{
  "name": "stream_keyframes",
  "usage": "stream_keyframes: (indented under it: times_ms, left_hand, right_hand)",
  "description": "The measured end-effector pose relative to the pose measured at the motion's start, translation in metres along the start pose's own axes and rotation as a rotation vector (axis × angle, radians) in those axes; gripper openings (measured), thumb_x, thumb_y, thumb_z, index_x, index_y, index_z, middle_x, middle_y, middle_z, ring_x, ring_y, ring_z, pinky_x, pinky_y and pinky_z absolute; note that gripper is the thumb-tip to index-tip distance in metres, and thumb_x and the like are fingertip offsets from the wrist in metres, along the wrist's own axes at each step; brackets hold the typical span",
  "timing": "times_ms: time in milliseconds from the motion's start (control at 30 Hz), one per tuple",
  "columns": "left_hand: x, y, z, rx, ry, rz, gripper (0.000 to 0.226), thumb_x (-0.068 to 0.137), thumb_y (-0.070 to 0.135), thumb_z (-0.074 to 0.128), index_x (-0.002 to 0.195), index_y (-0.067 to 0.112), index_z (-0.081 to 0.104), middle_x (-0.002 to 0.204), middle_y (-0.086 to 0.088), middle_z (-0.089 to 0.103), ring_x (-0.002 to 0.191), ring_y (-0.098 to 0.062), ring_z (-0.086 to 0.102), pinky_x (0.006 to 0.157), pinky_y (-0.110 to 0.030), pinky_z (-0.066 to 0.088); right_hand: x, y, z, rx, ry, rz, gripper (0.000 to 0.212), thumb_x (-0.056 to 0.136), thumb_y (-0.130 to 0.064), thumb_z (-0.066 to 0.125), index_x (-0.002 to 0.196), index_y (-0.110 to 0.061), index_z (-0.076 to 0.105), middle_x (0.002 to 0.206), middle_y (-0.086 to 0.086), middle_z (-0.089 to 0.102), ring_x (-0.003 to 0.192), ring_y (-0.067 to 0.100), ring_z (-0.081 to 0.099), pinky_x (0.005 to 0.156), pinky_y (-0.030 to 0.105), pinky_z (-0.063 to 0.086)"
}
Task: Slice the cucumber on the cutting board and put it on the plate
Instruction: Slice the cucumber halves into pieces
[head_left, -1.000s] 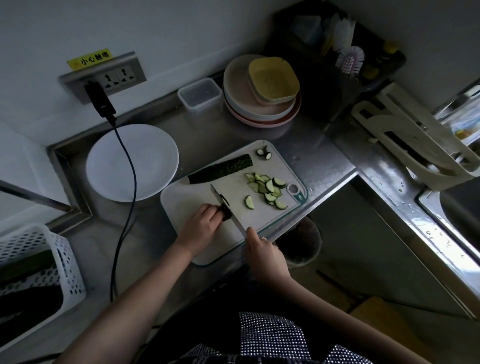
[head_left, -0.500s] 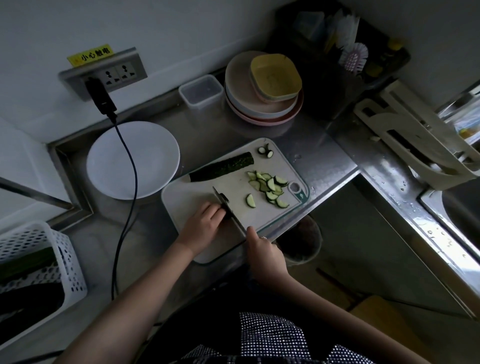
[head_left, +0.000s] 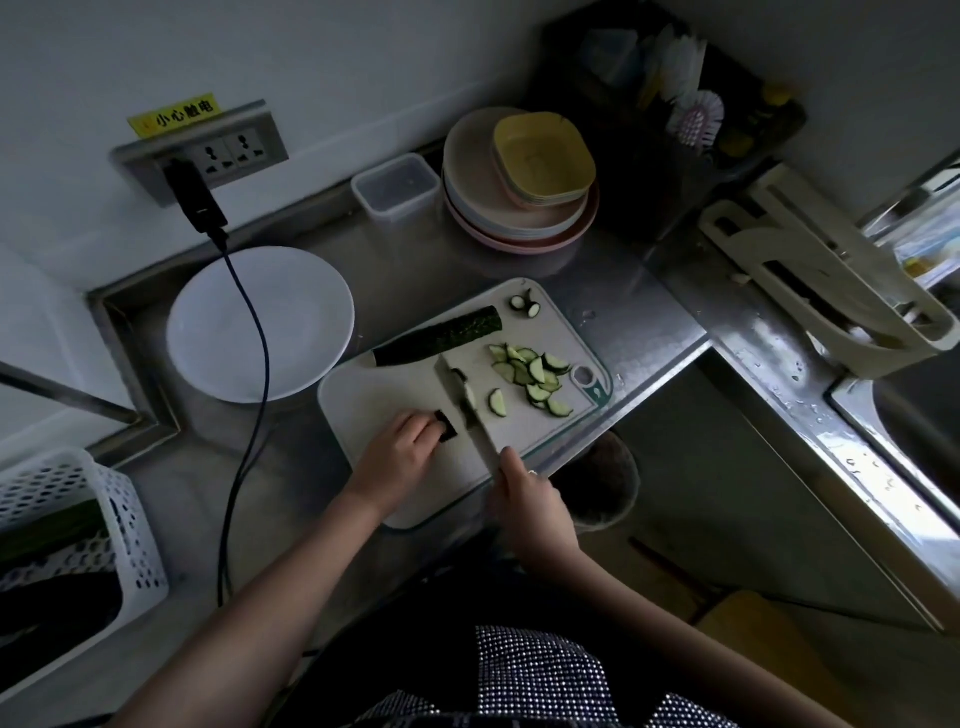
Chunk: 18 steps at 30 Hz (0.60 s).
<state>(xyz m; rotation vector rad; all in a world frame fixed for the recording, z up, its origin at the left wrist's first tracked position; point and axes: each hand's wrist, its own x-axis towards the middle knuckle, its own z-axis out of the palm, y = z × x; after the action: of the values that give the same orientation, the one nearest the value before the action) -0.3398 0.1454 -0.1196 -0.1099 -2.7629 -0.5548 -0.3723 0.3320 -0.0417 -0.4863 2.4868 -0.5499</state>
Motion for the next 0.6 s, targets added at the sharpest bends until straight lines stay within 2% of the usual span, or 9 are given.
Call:
stream_keyframes:
  times_ms: [133, 300, 433, 600]
  left_hand:
    - [0.0008, 0.0006, -0.0011, 0.028, 0.015, 0.018, 0.025, 0.088, 0.011, 0.047, 0.095, -0.003, 0.067, 0.089, -0.016, 0.061, 0.089, -0.026, 0.05, 0.08, -0.036, 0.047]
    - [0.0, 0.0008, 0.0004, 0.045, 0.033, 0.009, 0.017, 0.08, 0.005, 0.056, 0.093, 0.0, 0.066, 0.088, -0.015, 0.061, 0.088, -0.025, 0.048, 0.081, -0.032, 0.043]
    - [0.0018, 0.0013, -0.0011, 0.036, 0.022, 0.001, 0.02, 0.081, 0.008, 0.051, 0.091, 0.0, 0.067, 0.087, -0.015, 0.061, 0.087, -0.024, 0.048, 0.078, -0.032, 0.043]
    - [0.0024, 0.0036, -0.0042, 0.027, 0.015, -0.014, 0.027, 0.081, 0.011, 0.044, 0.093, 0.001, 0.065, 0.089, -0.016, 0.063, 0.089, -0.025, 0.048, 0.074, -0.036, 0.048]
  right_hand:
    - [0.0001, -0.0047, 0.0047, -0.081, -0.042, -0.084, 0.01, 0.096, -0.02, 0.039, 0.103, -0.015, 0.035, 0.079, 0.011, 0.054, 0.081, 0.041, 0.06, 0.057, 0.036, 0.038]
    - [0.0012, -0.0043, 0.006, -0.086, -0.032, -0.071, 0.008, 0.096, -0.017, 0.038, 0.102, -0.015, 0.033, 0.077, 0.011, 0.053, 0.079, 0.04, 0.06, 0.057, 0.037, 0.04]
    - [0.0024, -0.0048, 0.0055, -0.088, -0.048, -0.053, 0.012, 0.094, -0.013, 0.039, 0.096, -0.018, 0.028, 0.074, 0.009, 0.05, 0.078, 0.039, 0.06, 0.056, 0.036, 0.039]
    - [0.0034, -0.0051, 0.0084, -0.102, -0.087, -0.024, 0.016, 0.095, -0.013, 0.038, 0.092, -0.02, 0.023, 0.085, 0.015, 0.058, 0.082, 0.04, 0.06, 0.058, 0.038, 0.041]
